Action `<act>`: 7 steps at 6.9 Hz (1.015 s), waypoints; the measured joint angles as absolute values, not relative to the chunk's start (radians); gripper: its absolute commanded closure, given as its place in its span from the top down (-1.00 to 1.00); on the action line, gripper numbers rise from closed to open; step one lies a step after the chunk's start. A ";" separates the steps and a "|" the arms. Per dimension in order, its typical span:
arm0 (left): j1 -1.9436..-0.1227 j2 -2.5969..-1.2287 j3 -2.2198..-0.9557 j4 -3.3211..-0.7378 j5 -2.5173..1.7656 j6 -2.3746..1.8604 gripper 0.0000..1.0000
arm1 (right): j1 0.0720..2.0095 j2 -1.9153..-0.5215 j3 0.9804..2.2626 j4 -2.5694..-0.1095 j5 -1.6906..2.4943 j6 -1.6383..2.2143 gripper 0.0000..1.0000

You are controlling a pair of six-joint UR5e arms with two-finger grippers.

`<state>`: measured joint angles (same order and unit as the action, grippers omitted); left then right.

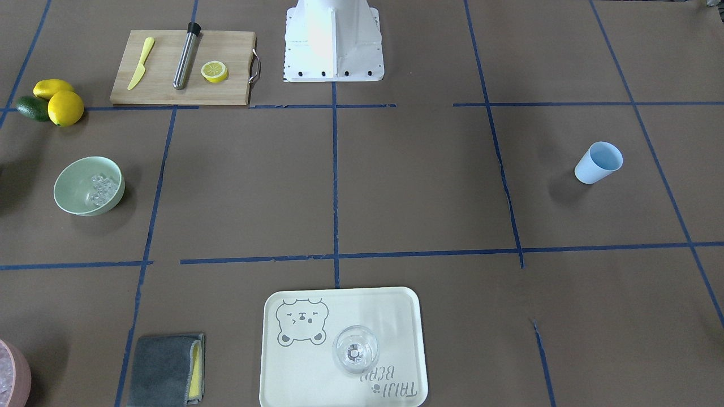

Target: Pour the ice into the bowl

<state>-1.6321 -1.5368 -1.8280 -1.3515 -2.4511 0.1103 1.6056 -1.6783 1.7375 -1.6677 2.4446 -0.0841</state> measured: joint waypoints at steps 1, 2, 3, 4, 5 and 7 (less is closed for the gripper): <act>-1.632 -1.533 -1.828 -1.355 -2.433 0.112 1.00 | 1.606 -1.687 1.731 -1.657 2.443 -0.084 1.00; -1.632 -1.535 -1.820 -1.358 -2.422 0.113 1.00 | 1.605 -1.697 1.723 -1.653 2.439 -0.084 1.00; -1.632 -1.539 -1.807 -1.373 -2.404 0.113 1.00 | 1.603 -1.702 1.717 -1.651 2.433 -0.083 1.00; -1.631 -1.542 -1.795 -1.399 -2.381 0.112 1.00 | 1.595 -1.704 1.715 -1.650 2.412 -0.082 1.00; -1.630 -1.548 -1.782 -1.411 -2.372 0.112 1.00 | 1.579 -1.704 1.714 -1.649 2.384 -0.079 1.00; -1.631 -1.553 -1.757 -1.420 -2.365 0.107 1.00 | 1.554 -1.701 1.708 -1.647 2.368 -0.073 1.00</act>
<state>-1.6307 -1.5526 -1.7566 -1.4205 -2.3648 0.1066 1.5543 -1.7008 1.7082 -1.6467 2.3682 -0.0727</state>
